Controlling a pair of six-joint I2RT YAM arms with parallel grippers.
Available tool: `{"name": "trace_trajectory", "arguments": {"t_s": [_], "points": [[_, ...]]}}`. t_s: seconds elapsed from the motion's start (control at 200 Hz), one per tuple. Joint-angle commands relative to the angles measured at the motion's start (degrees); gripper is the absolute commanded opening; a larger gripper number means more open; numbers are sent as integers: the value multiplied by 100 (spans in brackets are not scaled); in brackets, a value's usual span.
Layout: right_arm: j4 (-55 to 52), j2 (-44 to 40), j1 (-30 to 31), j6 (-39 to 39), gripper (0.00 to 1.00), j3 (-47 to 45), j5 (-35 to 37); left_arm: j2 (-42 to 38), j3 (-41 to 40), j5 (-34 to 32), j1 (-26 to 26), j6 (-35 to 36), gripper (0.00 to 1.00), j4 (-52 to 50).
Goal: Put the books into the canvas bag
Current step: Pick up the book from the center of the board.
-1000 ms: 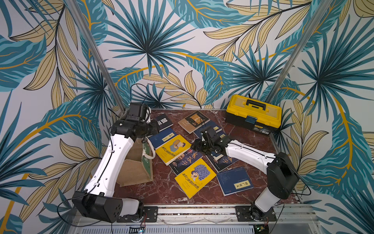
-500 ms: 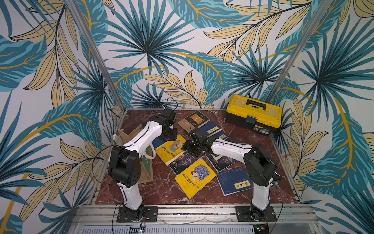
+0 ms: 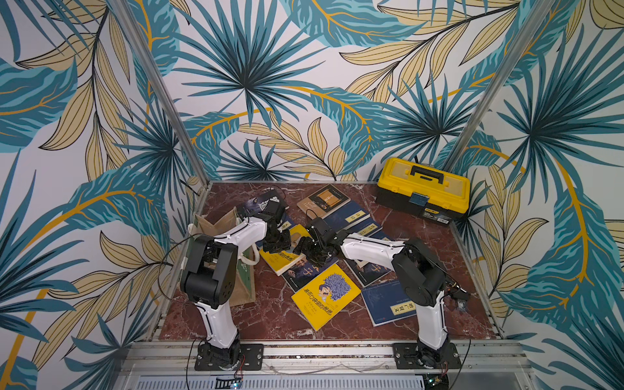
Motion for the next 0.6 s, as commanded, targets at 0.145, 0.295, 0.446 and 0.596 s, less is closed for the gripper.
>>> {"name": "trace_trajectory", "arguments": {"t_s": [0.145,0.295,0.446,0.596], "points": [[687,393,-15,829,76,112,-177,98,-470,633,2,-241,37,694],[894,356,-15,962,68,120,179,149,-583,813,1,-282,36,839],[1064,207,-19,885,53,53,492,136,-625,910,2,-251,35,855],[1271,-114,-28,781,37,-294,880,16,-680,979,5,-212,35,868]]}}
